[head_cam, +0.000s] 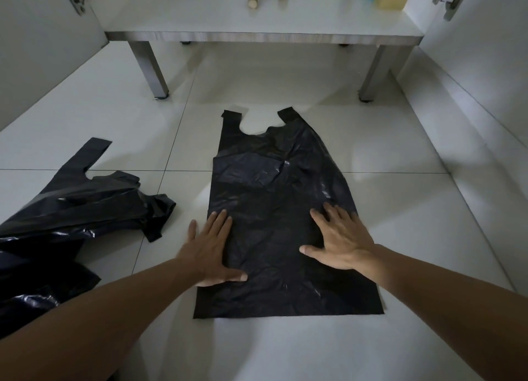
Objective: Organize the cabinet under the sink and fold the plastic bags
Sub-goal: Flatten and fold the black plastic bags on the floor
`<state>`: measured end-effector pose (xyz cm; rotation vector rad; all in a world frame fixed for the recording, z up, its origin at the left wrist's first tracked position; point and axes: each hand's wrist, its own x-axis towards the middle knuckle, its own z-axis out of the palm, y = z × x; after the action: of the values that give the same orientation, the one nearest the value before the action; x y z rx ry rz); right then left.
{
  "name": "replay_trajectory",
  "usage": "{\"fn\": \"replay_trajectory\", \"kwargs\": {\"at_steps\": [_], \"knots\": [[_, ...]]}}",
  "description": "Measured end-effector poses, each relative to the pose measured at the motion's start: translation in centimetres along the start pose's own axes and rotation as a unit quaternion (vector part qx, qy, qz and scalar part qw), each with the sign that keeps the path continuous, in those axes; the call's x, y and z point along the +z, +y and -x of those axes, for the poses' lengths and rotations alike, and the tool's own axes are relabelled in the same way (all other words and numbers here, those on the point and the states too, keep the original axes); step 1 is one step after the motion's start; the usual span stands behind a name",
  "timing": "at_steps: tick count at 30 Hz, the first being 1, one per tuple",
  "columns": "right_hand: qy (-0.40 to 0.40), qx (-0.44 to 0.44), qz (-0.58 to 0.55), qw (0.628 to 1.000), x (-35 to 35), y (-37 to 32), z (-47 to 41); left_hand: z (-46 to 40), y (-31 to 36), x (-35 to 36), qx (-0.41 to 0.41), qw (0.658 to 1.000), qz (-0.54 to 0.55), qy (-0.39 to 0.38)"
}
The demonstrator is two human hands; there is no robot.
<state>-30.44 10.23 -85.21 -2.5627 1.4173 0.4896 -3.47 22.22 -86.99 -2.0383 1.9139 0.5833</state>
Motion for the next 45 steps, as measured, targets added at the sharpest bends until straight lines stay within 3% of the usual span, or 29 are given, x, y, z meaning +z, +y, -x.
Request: {"fn": "replay_trajectory", "kwargs": {"at_steps": [4, 9, 13, 17, 19, 22, 26, 33, 38, 42, 45], "knots": [[0.112, 0.013, 0.016, 0.993, -1.0, -0.2, -0.4, -0.3, -0.2, -1.0, -0.007, 0.997, 0.005, 0.078], [0.0, -0.016, -0.045, 0.999, -0.7, 0.5, -2.0, -1.1, -0.2, -0.4, -0.008, 0.999, -0.009, 0.051], [0.125, -0.007, -0.005, 0.992, -1.4, 0.3, -2.8, -1.3, 0.3, -1.2, -0.018, 0.995, -0.004, 0.096], [0.099, -0.017, -0.04, 0.994, -1.8, 0.6, -4.7, -2.6, 1.4, -1.8, -0.032, 0.991, -0.001, 0.128], [0.123, -0.005, -0.096, 0.988, -2.2, 0.8, -5.6, -3.8, 2.0, -1.8, -0.027, 0.991, 0.011, 0.132], [0.222, 0.105, -0.211, 0.946, -3.6, 1.4, -7.8, -5.8, 2.8, -2.0, -0.024, 0.989, 0.033, 0.141], [0.141, 0.254, -0.393, 0.872, -6.2, 2.6, -12.0, -8.1, 2.7, -2.3, -0.041, 0.987, 0.054, 0.143], [0.101, 0.298, -0.52, 0.794, -7.7, 3.4, -16.7, -9.1, 2.0, -1.1, -0.058, 0.987, 0.018, 0.149], [0.055, 0.287, -0.688, 0.664, -9.5, 2.9, -18.6, -9.0, 2.3, -1.0, -0.066, 0.984, 0.011, 0.164], [0.058, 0.295, -0.699, 0.649, -10.7, 3.7, -19.4, -9.0, 2.3, -0.8, -0.065, 0.982, 0.019, 0.179], [0.116, 0.323, -0.699, 0.627, -10.6, 5.4, -19.6, -9.0, 2.3, -0.9, -0.067, 0.982, 0.02, 0.177]]}}
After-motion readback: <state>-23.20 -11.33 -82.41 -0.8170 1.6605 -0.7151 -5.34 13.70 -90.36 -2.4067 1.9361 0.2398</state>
